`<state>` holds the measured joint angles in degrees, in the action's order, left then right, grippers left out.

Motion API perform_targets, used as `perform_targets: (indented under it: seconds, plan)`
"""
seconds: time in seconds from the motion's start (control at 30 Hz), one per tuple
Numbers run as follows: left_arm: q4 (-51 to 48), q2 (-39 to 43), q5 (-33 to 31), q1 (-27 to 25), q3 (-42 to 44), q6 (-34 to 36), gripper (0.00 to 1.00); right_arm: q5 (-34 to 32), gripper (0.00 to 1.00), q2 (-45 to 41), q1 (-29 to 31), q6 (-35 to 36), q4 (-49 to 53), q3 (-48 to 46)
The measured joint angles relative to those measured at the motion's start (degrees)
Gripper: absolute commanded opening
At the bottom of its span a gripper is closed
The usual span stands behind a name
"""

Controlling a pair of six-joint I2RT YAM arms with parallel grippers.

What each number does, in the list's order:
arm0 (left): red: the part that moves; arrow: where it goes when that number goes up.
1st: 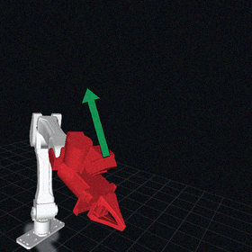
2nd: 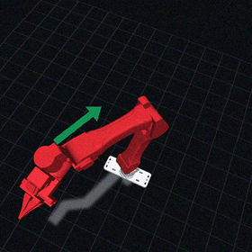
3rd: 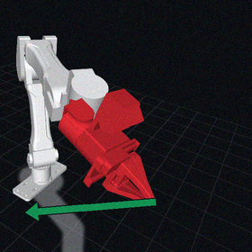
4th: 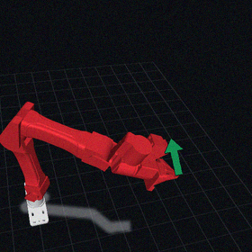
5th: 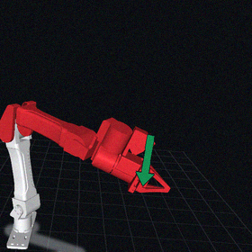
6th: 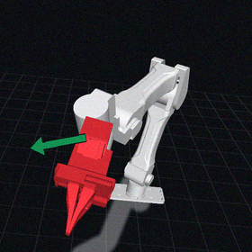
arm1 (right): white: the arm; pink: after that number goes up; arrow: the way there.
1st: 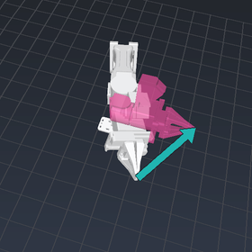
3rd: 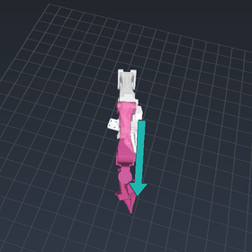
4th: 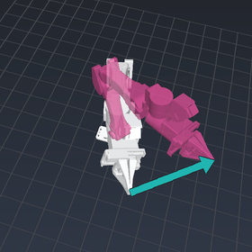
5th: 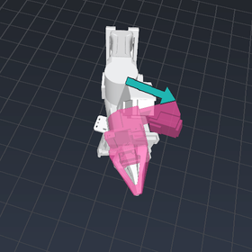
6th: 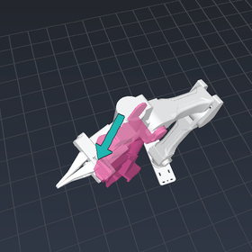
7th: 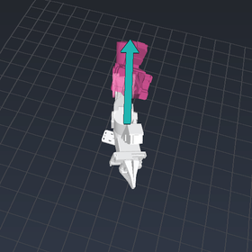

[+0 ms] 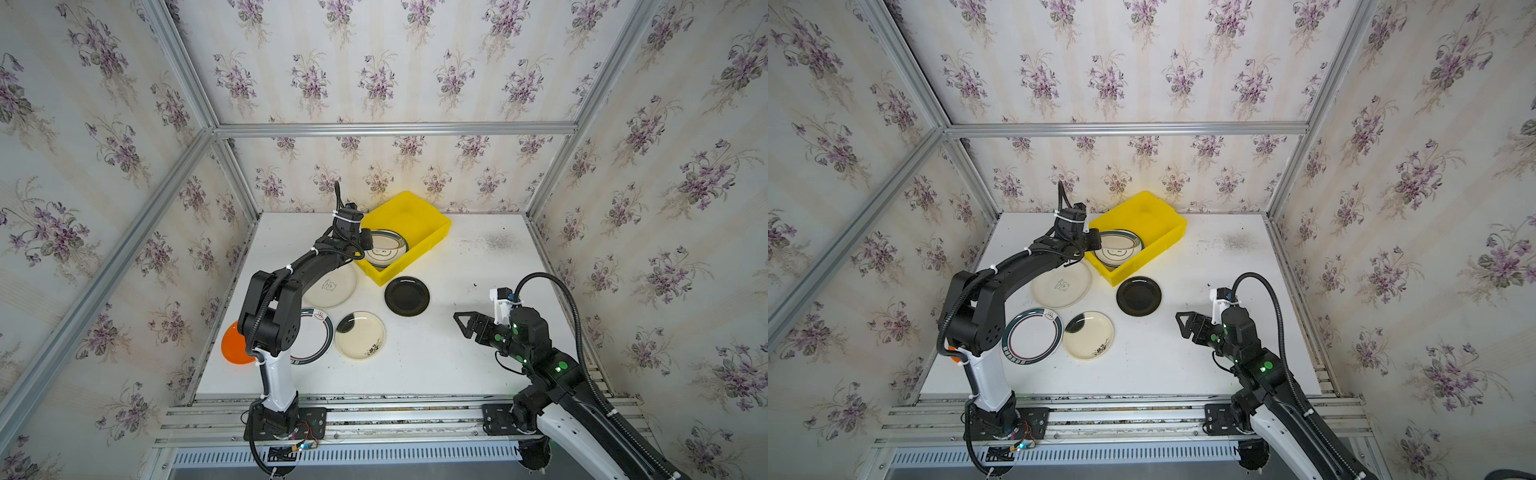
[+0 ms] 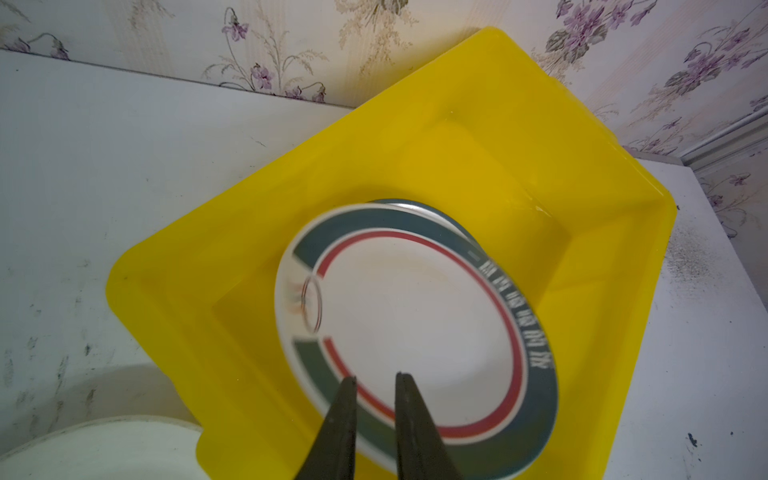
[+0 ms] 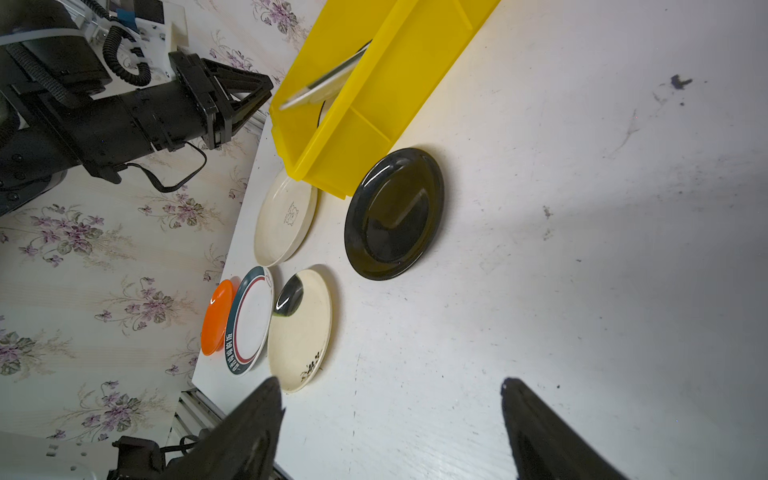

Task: Place the plates into the plastic bin on the countertop
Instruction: 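Carry the plate into the bin with the left gripper while the right arm draws back, then open the left gripper to release the plate in the bin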

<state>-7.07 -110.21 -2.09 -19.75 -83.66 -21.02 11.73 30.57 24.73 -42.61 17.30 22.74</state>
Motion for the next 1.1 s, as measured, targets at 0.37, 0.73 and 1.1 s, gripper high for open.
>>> perform_targets:
  seconds: [0.37, 0.73, 1.1]
  plan:
    - [-0.13, 2.84, -0.26, -0.02, -0.17, 1.40, 0.39, -1.11, 0.85, -1.36, 0.00, -0.31, 2.05, -0.39]
    - [0.68, 11.43, 2.58, -0.81, 6.25, 1.53, 0.51, -1.22, 0.85, -1.20, 0.00, -1.42, 1.81, -1.11]
    - [6.58, 32.50, 8.04, -2.93, 26.27, -0.98, 0.78, 0.85, 0.85, 6.36, -0.09, -2.56, -3.78, -2.32]
